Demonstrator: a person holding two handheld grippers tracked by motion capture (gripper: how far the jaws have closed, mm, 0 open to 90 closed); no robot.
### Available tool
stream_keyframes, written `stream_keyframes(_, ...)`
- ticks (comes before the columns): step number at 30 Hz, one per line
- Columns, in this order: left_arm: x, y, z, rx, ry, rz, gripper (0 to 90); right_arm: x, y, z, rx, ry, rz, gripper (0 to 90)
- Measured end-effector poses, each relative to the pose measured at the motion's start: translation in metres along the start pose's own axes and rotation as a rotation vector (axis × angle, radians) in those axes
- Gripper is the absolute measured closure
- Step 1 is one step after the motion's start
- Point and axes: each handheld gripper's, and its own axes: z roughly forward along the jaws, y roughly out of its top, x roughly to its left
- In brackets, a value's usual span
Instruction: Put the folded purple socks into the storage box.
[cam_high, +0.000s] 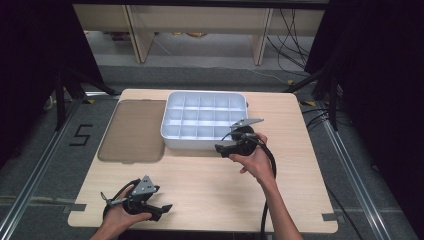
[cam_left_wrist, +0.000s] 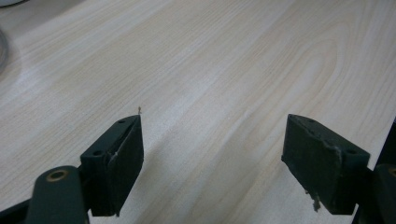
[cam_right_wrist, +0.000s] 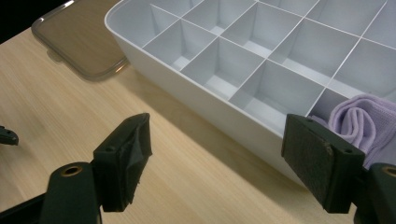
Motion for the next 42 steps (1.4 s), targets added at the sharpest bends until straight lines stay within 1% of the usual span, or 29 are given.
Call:
stream_keyframes(2,0.000,0.000,0.000,0.003,0.004,0.009,20.0,0.002,-0.002,0.000,-0.012,0.006,0.008,25.0)
stream_keyframes(3,0.000,0.000,0.001,0.002,0.000,0.003,20.0,0.002,-0.002,-0.001,0.000,0.013,0.001,25.0)
stream_keyframes(4,-0.001,0.000,0.001,0.003,-0.001,-0.007,19.9,0.003,-0.004,0.001,-0.024,0.003,-0.006,24.8)
stream_keyframes(5,-0.001,0.000,0.001,0.002,-0.006,-0.010,19.9,0.004,-0.004,-0.001,0.002,0.010,-0.004,24.6)
stream_keyframes(6,-0.001,0.000,0.001,-0.009,-0.008,-0.001,19.8,0.005,-0.006,0.000,0.000,0.009,-0.021,24.2)
stream_keyframes(9,-0.001,0.000,0.001,-0.012,-0.009,-0.002,19.7,0.009,-0.009,-0.001,0.003,0.024,0.007,23.6)
stream_keyframes(11,-0.002,0.000,0.001,-0.011,-0.008,-0.019,19.7,0.010,-0.012,0.002,-0.028,0.023,-0.018,23.3)
stream_keyframes(12,-0.002,0.000,0.001,-0.011,-0.005,-0.020,19.7,0.010,-0.012,0.001,0.001,0.034,-0.017,23.0)
stream_keyframes(14,-0.002,0.000,0.001,-0.011,-0.006,-0.019,19.4,0.014,-0.015,0.003,0.006,0.035,-0.017,22.1)
stream_keyframes(17,-0.002,0.000,0.001,-0.006,-0.010,-0.001,19.4,0.016,-0.017,0.005,0.025,0.030,-0.042,20.3)
stream_keyframes(18,-0.002,0.000,0.001,-0.006,-0.010,-0.003,19.4,0.018,-0.018,0.007,-0.008,0.024,-0.040,20.6)
stream_keyframes(19,-0.002,0.000,0.001,0.001,-0.010,0.007,19.4,0.018,-0.018,0.004,0.018,0.034,-0.042,20.9)
stream_keyframes(20,-0.002,0.000,0.001,0.000,-0.010,0.007,19.4,0.021,-0.020,0.006,-0.003,0.038,-0.025,20.7)
stream_keyframes(21,-0.001,0.000,0.001,0.001,-0.005,0.011,19.4,0.021,-0.020,0.005,0.011,0.036,-0.039,20.7)
stream_keyframes(22,-0.001,0.000,0.001,0.001,-0.004,0.012,19.4,0.022,-0.021,0.006,0.012,0.045,-0.029,20.7)
stream_keyframes(24,-0.002,0.000,0.001,0.000,-0.006,-0.002,19.4,0.023,-0.023,0.007,0.027,0.043,-0.047,20.7)
stream_keyframes(25,-0.001,0.000,0.000,0.000,-0.003,0.019,19.4,0.025,-0.025,0.009,0.012,0.050,-0.031,20.7)
stream_keyframes(26,-0.001,0.000,0.000,0.001,0.001,0.019,19.4,0.024,-0.026,0.009,0.019,0.051,-0.054,20.7)
stream_keyframes(28,-0.001,0.000,0.001,0.001,-0.005,0.018,19.4,0.024,-0.026,0.008,0.034,0.057,-0.069,20.3)
stream_keyframes(29,-0.001,0.000,0.001,0.003,-0.006,0.012,19.4,0.023,-0.027,0.008,0.038,0.054,-0.096,20.2)
stream_keyframes(31,-0.002,0.000,0.001,0.004,-0.007,0.001,19.4,0.028,-0.029,0.007,0.020,0.046,-0.032,20.5)
stream_keyframes(32,-0.002,0.000,0.001,0.003,-0.005,0.000,19.4,0.028,-0.029,0.005,0.034,0.051,-0.042,20.4)
stream_keyframes(35,-0.003,0.000,0.001,0.003,-0.004,-0.003,19.4,0.030,-0.033,0.004,0.032,0.053,-0.040,20.2)
stream_keyframes(37,-0.003,0.000,0.001,0.002,-0.002,-0.003,19.4,0.031,-0.035,0.003,0.037,0.074,-0.038,20.1)
stream_keyframes(38,-0.001,0.000,0.000,0.001,-0.002,0.017,19.4,0.031,-0.036,0.003,0.027,0.075,-0.043,20.1)
stream_keyframes(39,-0.002,0.000,0.001,0.002,-0.003,0.015,19.4,0.033,-0.038,0.004,0.013,0.076,-0.022,19.8)
stream_keyframes(40,-0.002,0.000,0.001,0.004,-0.003,-0.002,19.4,0.032,-0.038,0.002,0.037,0.074,-0.047,19.3)
stream_keyframes(41,-0.002,0.000,0.001,0.004,-0.003,-0.002,19.4,0.034,-0.040,0.004,0.015,0.078,-0.038,19.2)
stream_keyframes(42,-0.003,0.000,0.001,0.004,-0.003,-0.002,19.4,0.035,-0.040,0.002,0.036,0.077,-0.039,18.9)
